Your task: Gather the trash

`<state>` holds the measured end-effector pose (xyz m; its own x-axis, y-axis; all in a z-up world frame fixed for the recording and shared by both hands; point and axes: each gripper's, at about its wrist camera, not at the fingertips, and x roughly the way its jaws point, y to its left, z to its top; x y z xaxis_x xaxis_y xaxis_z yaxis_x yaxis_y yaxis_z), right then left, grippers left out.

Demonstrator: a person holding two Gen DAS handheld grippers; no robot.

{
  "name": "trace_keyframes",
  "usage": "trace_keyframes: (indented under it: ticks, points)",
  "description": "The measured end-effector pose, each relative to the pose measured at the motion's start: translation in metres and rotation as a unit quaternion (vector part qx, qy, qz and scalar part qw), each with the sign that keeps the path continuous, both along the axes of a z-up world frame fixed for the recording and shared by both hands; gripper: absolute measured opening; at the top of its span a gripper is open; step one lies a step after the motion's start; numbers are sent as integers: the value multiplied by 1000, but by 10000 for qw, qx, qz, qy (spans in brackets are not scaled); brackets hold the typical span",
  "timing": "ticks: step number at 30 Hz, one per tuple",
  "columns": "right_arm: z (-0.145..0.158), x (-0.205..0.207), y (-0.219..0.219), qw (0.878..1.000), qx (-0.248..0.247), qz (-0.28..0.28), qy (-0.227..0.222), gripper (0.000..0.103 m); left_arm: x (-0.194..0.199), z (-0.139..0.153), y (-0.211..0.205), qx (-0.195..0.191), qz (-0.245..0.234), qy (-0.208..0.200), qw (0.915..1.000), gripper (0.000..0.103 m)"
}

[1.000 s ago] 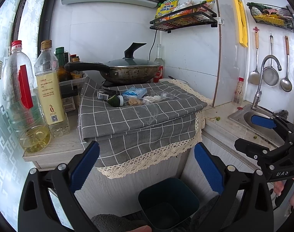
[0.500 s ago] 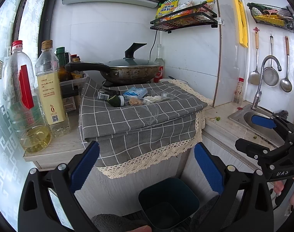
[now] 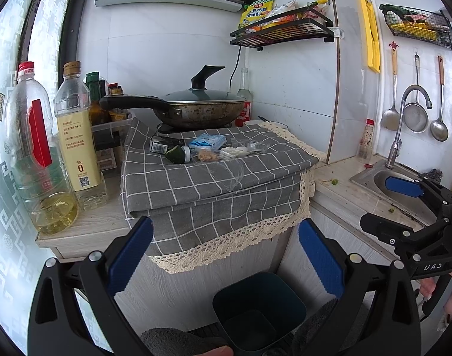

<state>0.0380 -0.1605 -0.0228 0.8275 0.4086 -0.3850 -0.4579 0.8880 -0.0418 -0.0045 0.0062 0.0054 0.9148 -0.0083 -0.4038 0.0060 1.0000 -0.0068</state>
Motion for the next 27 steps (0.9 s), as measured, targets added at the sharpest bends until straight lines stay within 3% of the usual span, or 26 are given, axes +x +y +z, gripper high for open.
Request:
trace_keyframes:
  ticks: [27]
  points:
    - [-3, 1, 0, 10000, -18, 8, 32, 100, 2, -5, 1, 12, 28, 87, 10000, 100]
